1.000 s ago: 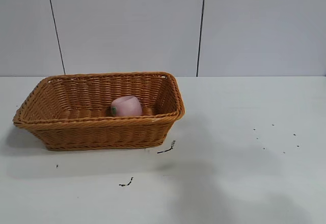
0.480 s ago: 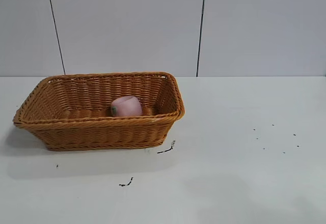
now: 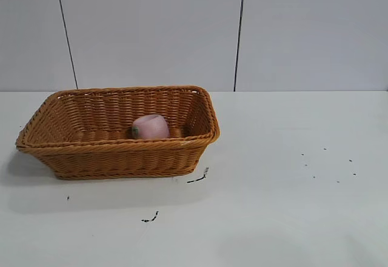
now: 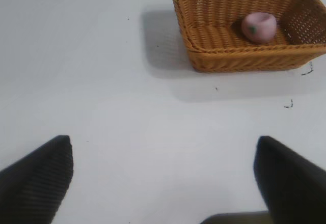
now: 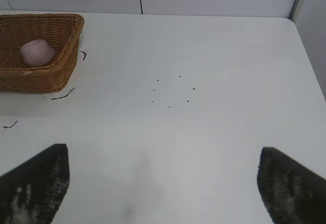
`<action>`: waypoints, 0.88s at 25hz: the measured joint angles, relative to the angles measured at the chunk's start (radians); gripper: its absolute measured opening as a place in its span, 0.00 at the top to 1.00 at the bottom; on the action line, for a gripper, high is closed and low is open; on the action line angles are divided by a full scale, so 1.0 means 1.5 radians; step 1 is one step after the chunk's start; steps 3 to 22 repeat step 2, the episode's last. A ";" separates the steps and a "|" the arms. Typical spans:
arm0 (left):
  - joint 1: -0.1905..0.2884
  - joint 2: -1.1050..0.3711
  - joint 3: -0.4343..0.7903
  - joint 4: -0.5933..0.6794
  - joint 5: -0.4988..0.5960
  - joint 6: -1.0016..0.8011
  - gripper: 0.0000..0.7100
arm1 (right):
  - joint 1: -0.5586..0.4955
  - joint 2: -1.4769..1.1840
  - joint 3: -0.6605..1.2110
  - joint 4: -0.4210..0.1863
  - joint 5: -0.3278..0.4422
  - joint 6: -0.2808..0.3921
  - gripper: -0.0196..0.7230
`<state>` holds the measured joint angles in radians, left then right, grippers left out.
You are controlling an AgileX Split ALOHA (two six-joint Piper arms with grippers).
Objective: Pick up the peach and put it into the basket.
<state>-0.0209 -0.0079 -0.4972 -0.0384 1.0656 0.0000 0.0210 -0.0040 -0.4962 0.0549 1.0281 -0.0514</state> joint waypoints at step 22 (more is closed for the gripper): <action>0.000 0.000 0.000 0.000 0.000 0.000 0.02 | 0.000 0.000 0.000 0.000 0.000 0.000 0.04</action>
